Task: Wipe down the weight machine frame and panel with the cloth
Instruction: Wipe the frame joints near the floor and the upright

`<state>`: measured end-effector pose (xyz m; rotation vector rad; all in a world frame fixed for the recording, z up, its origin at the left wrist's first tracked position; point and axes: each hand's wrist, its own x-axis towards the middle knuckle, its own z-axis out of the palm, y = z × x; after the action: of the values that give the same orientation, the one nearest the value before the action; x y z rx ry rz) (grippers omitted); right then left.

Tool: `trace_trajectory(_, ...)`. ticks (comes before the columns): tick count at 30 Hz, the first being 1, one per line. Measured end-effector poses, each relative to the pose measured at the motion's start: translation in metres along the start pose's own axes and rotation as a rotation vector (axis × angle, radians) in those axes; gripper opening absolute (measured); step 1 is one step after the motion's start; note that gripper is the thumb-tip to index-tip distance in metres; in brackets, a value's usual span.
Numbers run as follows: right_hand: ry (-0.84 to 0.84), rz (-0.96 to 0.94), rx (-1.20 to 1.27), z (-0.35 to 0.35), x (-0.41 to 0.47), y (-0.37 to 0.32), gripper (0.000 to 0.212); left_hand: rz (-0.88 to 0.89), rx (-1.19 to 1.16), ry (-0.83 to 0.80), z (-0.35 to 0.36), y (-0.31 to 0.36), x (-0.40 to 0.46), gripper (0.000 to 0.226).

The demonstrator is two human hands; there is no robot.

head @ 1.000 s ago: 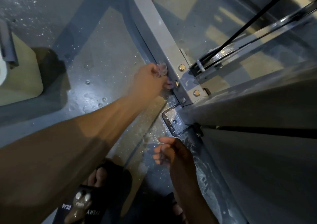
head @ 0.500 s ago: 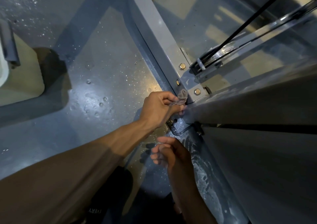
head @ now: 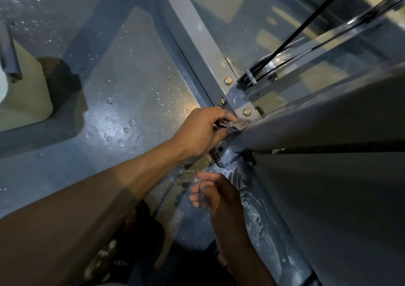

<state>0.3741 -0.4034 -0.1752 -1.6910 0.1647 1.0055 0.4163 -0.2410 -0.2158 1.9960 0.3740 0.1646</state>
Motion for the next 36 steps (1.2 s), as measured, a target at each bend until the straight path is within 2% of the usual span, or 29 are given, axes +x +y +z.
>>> trace_trajectory(5, 0.015, -0.005, -0.004, -0.001, -0.005, 0.002, 0.024, -0.288, -0.071, 0.137, -0.019, -0.018, -0.012, 0.006)
trace_trajectory(9, 0.033, 0.005, -0.011, -0.002, -0.006, 0.009, 0.027, -0.382, -0.116, 0.089, -0.015, -0.022, -0.022, 0.008)
trace_trajectory(11, 0.035, -0.002, -0.010, -0.003, -0.006, 0.011, 0.024, -0.388, -0.038, 0.075, -0.015, -0.022, -0.017, 0.009)
trace_trajectory(13, 0.030, -0.011, -0.004, -0.005, -0.005, 0.012, 0.020, -0.347, 0.110, 0.019, -0.015, -0.021, -0.010, 0.012)
trace_trajectory(16, 0.022, -0.011, 0.026, -0.009, -0.002, 0.014, 0.016, -0.264, 0.200, -0.096, -0.013, -0.024, 0.002, 0.016)
trace_trajectory(19, 0.013, 0.013, 0.064, -0.009, 0.001, 0.016, 0.028, -0.222, 0.289, -0.195, -0.010, -0.030, 0.018, 0.018)
trace_trajectory(21, 0.008, 0.011, 0.074, -0.010, 0.004, 0.017, 0.028, -0.178, 0.353, -0.247, -0.009, -0.030, 0.029, 0.014)
trace_trajectory(28, -0.004, 0.003, 0.049, -0.012, 0.012, 0.015, 0.027, -0.012, 0.357, -0.199, 0.014, -0.032, 0.025, 0.013)
trace_trajectory(31, -0.003, -0.003, 0.052, -0.014, 0.014, 0.015, 0.028, 0.072, 0.416, -0.335, 0.010, -0.036, 0.019, 0.029)
trace_trajectory(34, 0.006, -0.006, 0.056, -0.014, 0.014, 0.014, 0.030, 0.178, 0.533, -0.551, -0.010, -0.035, 0.028, 0.028)
trace_trajectory(36, 0.015, -0.008, 0.051, -0.016, 0.015, 0.015, 0.031, 0.131, 0.534, -0.595, -0.024, -0.031, 0.041, 0.022)
